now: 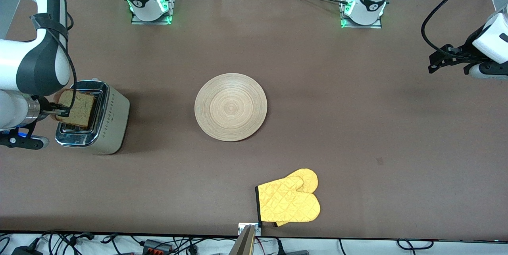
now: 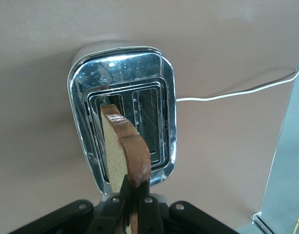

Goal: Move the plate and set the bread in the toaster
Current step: 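Lower the bread into the toaster slot with the right gripper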

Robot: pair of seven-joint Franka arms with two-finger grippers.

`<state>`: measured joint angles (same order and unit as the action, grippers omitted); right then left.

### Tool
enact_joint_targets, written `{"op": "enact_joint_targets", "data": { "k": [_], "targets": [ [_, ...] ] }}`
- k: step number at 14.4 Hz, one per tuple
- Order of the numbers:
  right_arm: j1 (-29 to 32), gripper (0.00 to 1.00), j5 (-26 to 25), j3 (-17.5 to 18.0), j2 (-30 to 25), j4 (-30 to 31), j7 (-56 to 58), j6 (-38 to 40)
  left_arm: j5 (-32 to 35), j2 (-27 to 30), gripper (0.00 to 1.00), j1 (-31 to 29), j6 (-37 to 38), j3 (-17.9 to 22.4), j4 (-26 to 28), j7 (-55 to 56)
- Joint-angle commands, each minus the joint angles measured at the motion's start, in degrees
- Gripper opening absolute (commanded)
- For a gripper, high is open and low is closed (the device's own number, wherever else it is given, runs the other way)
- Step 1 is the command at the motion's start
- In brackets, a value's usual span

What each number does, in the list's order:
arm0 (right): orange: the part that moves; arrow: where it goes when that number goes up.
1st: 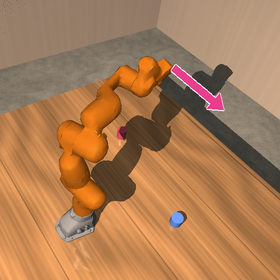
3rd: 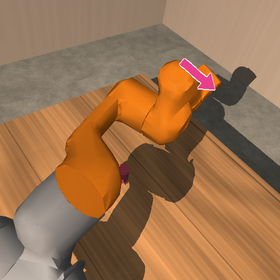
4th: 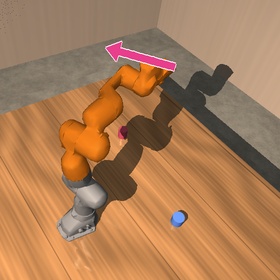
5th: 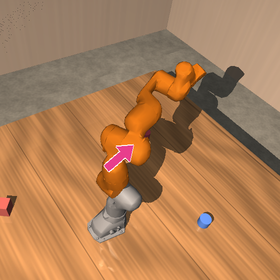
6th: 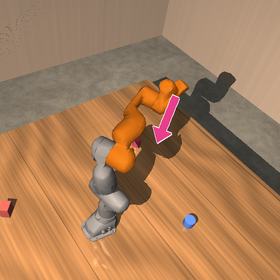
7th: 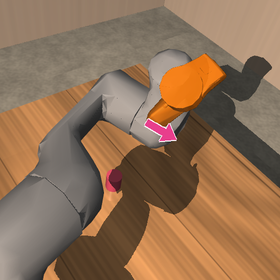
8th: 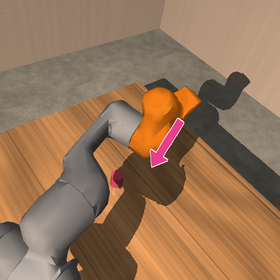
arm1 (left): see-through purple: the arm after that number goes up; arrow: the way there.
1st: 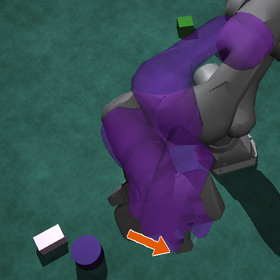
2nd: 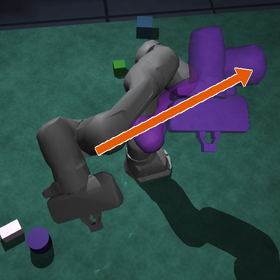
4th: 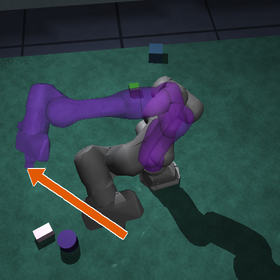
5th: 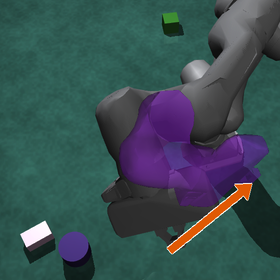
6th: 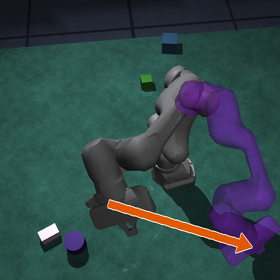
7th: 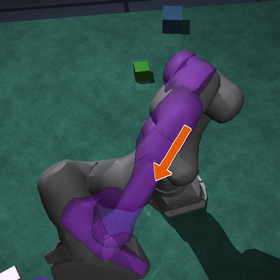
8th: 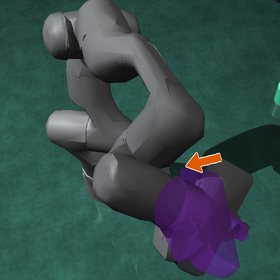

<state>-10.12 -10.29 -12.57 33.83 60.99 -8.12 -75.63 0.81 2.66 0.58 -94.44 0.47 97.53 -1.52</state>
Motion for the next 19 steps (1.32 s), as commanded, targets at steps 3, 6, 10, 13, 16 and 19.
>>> {"op": "enact_joint_targets", "data": {
  "k": [3,6,10,13,16,19],
  "targets": [
    [0.6,0.0,0.8,0.3,1.1,-0.5,1.4,0.4,0.3,-0.6,1.0,-0.7,1.3,-0.7,-1.6,0.5],
    [0.5,0.0,1.8,0.3,1.7,-0.3,1.9,-0.3,0.3,-0.6,1.0,-0.7,1.3,-0.7,-1.6,0.5],
    [0.1,0.0,1.5,0.3,1.7,1.0,2.1,-2.1,0.3,-0.7,1.0,-0.7,1.2,-0.7,-1.6,0.5],
    [-0.1,0.0,1.2,0.3,1.7,1.9,2.1,-4.7,0.3,-0.7,1.0,-0.6,1.2,-0.7,-1.6,0.5],
    [-0.2,0.0,0.7,0.2,1.3,4.5,2.8,-7.2,0.3,-0.6,1.0,-0.6,1.2,-0.7,-1.6,0.5],
    [-0.3,0.0,0.4,0.3,1.3,4.5,3.3,-7.5,0.3,-0.6,1.0,-0.6,1.2,-0.7,-1.6,0.5]
  ]
}}
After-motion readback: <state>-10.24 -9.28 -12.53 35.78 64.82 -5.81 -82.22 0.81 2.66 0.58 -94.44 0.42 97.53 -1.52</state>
